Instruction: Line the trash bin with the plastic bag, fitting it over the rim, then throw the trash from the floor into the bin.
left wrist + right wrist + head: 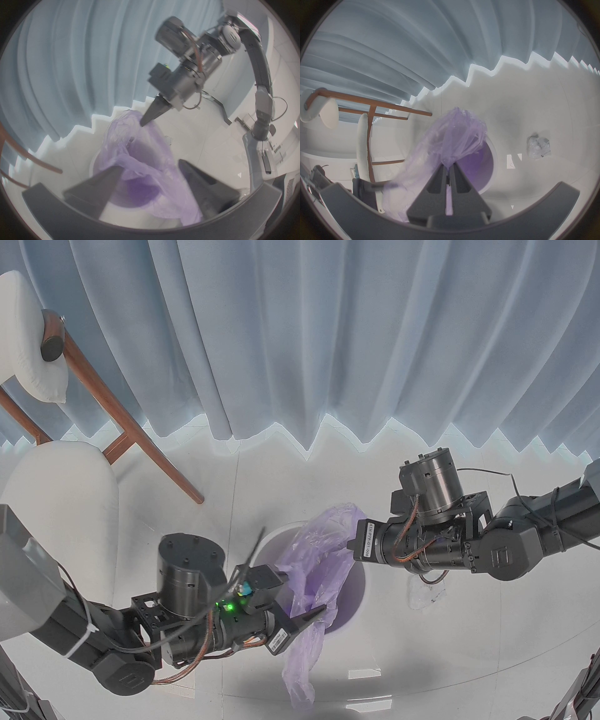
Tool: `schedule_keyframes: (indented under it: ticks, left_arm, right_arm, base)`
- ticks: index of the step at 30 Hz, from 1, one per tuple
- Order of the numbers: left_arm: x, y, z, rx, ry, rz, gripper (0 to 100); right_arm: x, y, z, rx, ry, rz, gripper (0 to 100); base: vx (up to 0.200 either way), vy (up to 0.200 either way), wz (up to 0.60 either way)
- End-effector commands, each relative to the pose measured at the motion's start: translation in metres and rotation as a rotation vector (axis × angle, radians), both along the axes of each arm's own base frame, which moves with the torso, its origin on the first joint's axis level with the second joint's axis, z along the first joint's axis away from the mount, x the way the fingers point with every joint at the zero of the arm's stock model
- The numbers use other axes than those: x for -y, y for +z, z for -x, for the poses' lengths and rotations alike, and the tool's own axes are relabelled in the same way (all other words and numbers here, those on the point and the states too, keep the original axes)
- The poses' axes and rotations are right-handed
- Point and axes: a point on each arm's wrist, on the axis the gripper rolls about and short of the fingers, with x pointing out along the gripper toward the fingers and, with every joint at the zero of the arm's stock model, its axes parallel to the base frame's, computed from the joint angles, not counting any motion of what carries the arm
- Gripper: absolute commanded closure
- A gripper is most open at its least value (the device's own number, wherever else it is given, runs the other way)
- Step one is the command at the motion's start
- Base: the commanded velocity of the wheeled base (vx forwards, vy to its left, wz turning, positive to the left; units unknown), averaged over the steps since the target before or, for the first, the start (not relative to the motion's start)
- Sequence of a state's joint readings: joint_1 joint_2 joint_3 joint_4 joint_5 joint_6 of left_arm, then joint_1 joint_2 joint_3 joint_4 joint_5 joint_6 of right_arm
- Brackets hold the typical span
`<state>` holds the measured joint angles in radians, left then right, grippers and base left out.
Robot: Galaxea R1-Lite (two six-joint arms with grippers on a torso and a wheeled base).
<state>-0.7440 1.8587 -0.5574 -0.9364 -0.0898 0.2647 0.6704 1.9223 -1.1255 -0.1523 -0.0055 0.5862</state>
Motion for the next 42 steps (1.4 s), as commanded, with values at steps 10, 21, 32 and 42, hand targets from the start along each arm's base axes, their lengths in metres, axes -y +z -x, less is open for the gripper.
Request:
schedule_keyframes:
  ticks: [10, 21, 32, 42]
  left_arm:
    - [-0.048, -0.012, 0.027, -0.105, 0.091, -0.033, 0]
    - [-0.031, -0.035, 0.028, -0.197, 0.066, -0.069, 0]
    - [-0.032, -0.061, 0.008, -0.283, 0.202, -0.095, 0]
    - [-0.028, -0.057, -0.009, -0.248, 0.274, 0.000, 100]
  right_arm:
    - [0.015, -0.001, 0.010, 0.060, 0.013, 0.005, 100]
    - [0.017, -0.004, 0.007, 0.052, -0.005, 0.012, 100]
    - [0.018, -0.004, 0.008, 0.054, -0.010, 0.015, 100]
    - [0.028, -0.001, 0.014, 0.060, -0.020, 0.024, 100]
  base:
    - [0.000, 0.000, 0.00]
    - [0.000, 0.000, 0.00]
    - [0.000, 0.000, 0.00]
    - [0.000, 0.000, 0.00]
